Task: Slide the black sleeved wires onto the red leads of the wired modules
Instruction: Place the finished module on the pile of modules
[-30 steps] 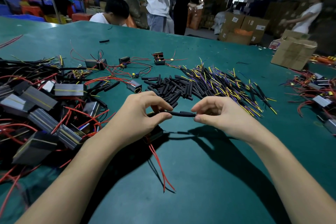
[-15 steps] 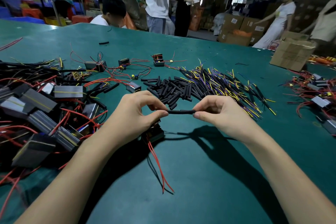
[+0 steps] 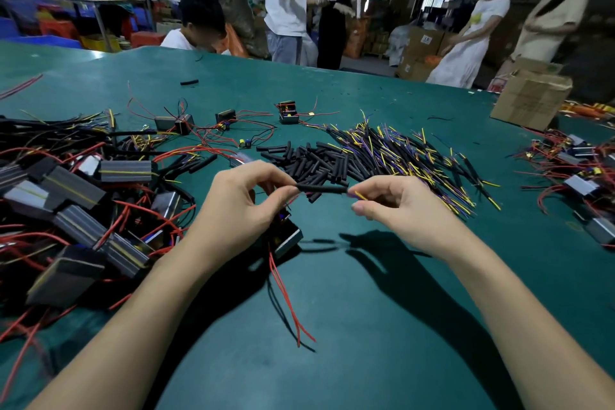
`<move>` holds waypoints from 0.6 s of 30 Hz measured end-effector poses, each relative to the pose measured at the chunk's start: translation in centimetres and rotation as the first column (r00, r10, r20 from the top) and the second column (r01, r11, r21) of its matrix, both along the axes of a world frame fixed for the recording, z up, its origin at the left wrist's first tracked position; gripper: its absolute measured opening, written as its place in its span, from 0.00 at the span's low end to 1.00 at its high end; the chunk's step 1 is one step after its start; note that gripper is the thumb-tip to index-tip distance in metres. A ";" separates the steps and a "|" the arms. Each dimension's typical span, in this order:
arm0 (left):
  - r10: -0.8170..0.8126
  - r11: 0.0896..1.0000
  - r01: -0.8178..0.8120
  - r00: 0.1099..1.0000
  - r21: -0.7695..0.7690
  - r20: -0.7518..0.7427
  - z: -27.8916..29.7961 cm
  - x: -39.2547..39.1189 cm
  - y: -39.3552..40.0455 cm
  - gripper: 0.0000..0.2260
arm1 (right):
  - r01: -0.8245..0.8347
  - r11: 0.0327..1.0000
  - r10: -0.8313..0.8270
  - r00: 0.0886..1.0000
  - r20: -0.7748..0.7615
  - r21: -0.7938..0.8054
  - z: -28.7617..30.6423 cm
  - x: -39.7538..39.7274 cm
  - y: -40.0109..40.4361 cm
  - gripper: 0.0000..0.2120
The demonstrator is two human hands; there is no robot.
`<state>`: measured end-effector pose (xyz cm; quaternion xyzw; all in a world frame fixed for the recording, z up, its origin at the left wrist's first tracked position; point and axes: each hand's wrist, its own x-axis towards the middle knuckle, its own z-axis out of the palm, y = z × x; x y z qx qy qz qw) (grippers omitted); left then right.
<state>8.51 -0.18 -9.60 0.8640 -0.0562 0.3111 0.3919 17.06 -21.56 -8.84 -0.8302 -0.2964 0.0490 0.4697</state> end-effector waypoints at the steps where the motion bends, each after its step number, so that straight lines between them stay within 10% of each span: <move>1: 0.023 0.999 -0.022 1.000 -0.047 0.011 0.1 0.1 0.1 0.02 | 0.019 1.000 -0.019 0.999 0.030 -0.012 0.1 0.0 -0.1 0.06; 5: 0.000 0.989 -0.006 0.999 -0.150 -0.039 0.2 0.0 0.2 0.04 | 0.089 0.992 -0.105 0.977 0.187 0.092 1.6 -0.3 -0.3 0.05; 12: -0.146 0.977 0.068 0.906 -0.204 -0.397 -0.3 -0.4 -1.0 0.45 | 0.070 0.993 -0.100 0.923 0.372 0.095 8.1 -1.4 0.7 0.06; 18: -0.322 0.922 0.219 0.892 -0.319 -0.317 2.1 -1.6 -3.5 0.32 | 0.038 0.999 -0.035 0.742 0.669 0.009 14.6 -3.1 2.5 0.07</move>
